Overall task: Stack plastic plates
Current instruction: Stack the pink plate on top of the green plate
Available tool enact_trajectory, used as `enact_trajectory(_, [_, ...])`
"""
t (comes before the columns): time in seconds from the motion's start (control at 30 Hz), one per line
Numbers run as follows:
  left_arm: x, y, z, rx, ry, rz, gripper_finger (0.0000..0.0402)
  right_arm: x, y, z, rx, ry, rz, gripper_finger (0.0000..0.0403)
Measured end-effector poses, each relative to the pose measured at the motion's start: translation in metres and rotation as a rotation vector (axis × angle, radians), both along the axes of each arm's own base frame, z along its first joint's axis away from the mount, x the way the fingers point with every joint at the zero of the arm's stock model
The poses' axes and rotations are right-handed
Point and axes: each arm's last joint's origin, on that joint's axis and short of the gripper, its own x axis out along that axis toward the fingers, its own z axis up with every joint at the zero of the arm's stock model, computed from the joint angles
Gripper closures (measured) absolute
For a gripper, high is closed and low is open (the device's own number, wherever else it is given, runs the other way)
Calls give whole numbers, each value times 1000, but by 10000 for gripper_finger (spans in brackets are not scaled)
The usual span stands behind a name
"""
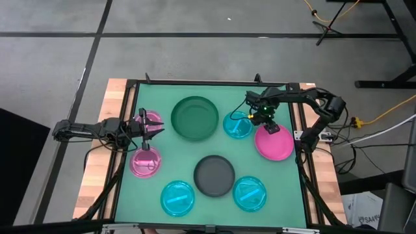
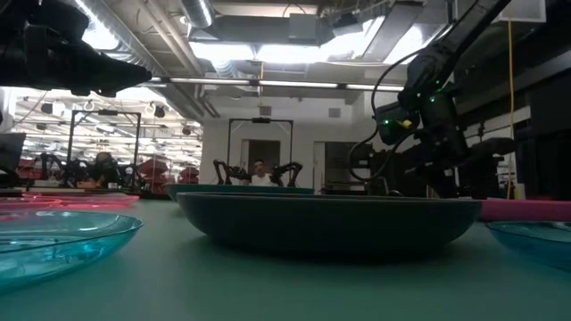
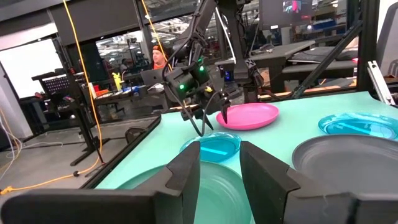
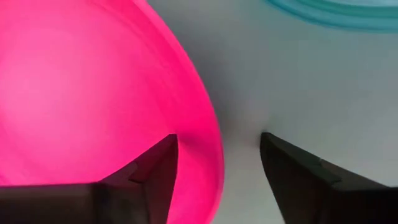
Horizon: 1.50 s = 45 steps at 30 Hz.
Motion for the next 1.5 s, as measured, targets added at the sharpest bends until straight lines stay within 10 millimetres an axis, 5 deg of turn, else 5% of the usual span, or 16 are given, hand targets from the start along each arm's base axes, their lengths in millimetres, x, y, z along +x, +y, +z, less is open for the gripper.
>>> enact_trajectory(1.13, [0,0,0,0,0,0,295,-2,2,0,28,15,-3,389])
enact_trajectory(1.5, [0,0,0,0,0,0,295,-7,5,0,56,65,-2,401])
